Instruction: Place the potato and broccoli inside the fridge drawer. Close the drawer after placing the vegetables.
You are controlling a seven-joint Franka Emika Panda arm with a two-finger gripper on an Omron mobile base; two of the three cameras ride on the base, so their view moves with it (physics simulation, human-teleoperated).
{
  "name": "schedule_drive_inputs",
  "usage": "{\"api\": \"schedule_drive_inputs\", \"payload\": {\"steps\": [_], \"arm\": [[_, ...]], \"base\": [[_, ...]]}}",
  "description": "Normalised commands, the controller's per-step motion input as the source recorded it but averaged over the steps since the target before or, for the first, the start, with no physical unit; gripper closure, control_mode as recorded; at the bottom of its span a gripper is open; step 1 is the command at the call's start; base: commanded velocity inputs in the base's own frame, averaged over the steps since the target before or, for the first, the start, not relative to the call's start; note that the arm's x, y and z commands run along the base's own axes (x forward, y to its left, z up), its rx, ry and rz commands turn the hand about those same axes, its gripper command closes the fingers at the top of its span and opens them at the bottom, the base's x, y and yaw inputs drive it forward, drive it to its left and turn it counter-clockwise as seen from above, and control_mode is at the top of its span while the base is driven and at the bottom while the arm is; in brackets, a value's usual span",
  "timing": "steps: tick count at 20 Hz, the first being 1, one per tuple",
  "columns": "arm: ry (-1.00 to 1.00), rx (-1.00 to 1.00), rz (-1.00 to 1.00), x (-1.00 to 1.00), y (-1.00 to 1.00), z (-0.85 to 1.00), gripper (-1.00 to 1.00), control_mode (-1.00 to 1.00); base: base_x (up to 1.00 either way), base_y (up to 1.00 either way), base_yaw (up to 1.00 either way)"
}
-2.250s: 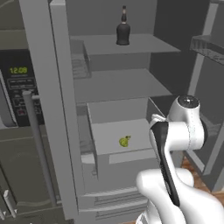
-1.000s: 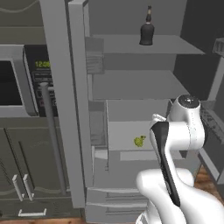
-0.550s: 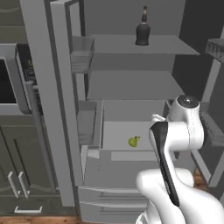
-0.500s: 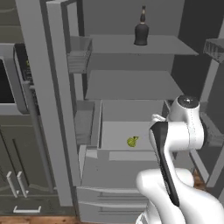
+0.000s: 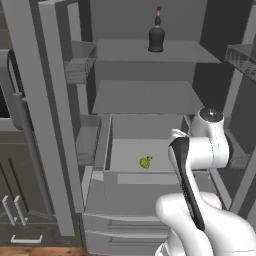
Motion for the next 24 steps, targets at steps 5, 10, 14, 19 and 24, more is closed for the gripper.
{"api": "schedule_drive_inputs", "payload": {"steps": [5,10,14,19,24], "arm": [[0.13,0.0,0.03,0.96,0.0,-0.14,1.0,-1.0],[0.22,-0.01,0.1,0.85,0.18,-0.53,1.0,-1.0],[0.28,-0.01,0.18,0.76,0.07,-0.78,1.0,-1.0],[0.18,0.0,0.15,0.61,0.0,-0.5,1.0,-1.0],[0.02,0.0,0.16,0.28,0.0,-0.4,1.0,-1.0]], "base": [[0.0,0.0,0.0],[0.0,0.0,0.0],[0.0,0.0,0.0],[0.0,0.0,0.0],[0.0,0.0,0.0]]}}
